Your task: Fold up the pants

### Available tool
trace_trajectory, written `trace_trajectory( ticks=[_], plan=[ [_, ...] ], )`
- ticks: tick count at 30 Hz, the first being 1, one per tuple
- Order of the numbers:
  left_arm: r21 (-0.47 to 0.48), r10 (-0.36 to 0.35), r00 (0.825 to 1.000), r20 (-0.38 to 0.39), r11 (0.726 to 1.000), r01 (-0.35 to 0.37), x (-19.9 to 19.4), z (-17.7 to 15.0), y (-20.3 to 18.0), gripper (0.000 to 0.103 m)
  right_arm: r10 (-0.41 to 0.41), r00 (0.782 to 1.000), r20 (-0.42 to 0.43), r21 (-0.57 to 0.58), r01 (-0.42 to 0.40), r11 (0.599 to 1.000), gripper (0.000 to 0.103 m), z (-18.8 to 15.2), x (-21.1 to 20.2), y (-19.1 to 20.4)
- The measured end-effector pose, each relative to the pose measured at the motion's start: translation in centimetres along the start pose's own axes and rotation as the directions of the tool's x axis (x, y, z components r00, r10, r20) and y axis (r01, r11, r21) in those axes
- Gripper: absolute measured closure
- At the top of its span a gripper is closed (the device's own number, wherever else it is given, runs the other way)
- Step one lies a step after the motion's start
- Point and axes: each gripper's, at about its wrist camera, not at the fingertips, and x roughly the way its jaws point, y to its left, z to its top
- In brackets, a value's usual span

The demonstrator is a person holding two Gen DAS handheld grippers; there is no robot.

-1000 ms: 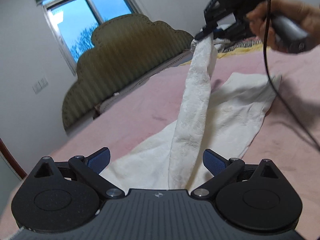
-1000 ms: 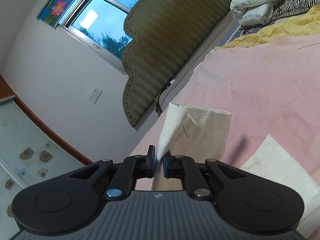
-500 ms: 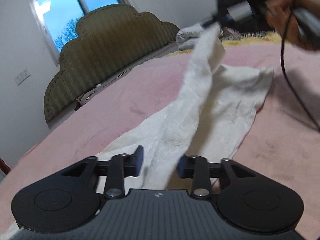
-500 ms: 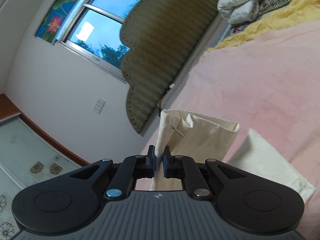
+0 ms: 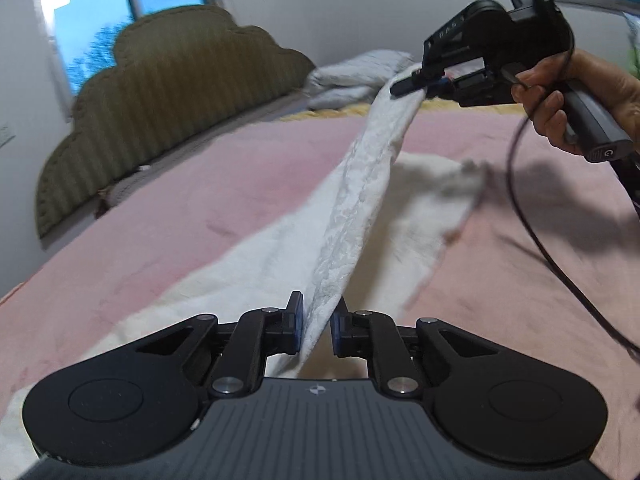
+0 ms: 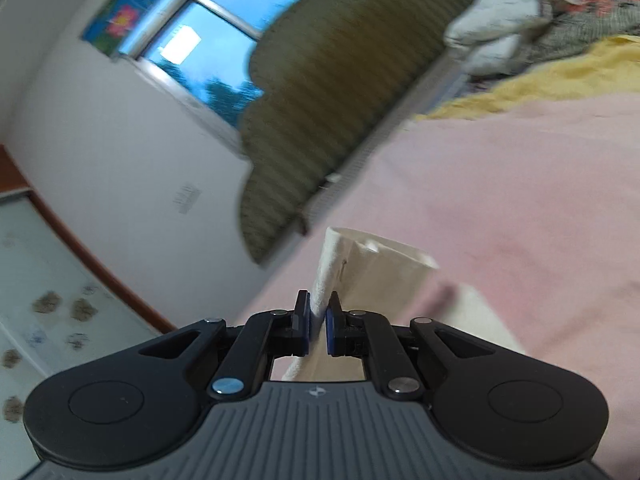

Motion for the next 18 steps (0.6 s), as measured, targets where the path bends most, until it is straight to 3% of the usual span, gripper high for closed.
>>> trace_trajectory(
  ticks=[4,8,11,13,16,18],
  plan=[
    [0.011,-0.023,0.999,-0.029,1.0,0.023,0.8,-1.2,-0.5,0.085,-0.103,0.992,-0.069,0.13,0.111,0.985,0.095,-2.3,-0.8,-4.6],
    [-0.042,-0.071,0.997,-0.034,0.997,0.069,0.5,-1.1,0.6,0.074,-0.141,0.984,-0.111,0.159,0.158,0.975,0.095,-3.0,-1.1,-5.6],
    [-0.098,-0.113,0.993,-0.037,0.989,0.109,-0.1,-1.2,1.7,0.051,-0.182,0.977,-0.109,0.161,0.198,0.967,0.094,-2.3,-1.8,-4.8],
    [-0.14,-0.141,0.99,-0.022,0.981,0.137,-0.9,-1.2,2.4,0.044,-0.247,0.968,-0.053,0.117,0.252,0.961,0.092,-2.3,-2.5,-3.5],
    [-0.211,-0.161,0.987,0.02,0.964,0.162,-2.2,-1.1,3.8,0.038,-0.385,0.916,0.112,-0.063,0.393,0.917,0.086,-2.2,-2.8,-0.3],
    [-0.268,-0.128,0.991,0.039,0.954,0.134,-2.7,-1.0,5.2,0.035,-0.373,0.918,0.135,-0.224,0.395,0.891,0.086,-2.1,-1.1,2.4]
  ],
)
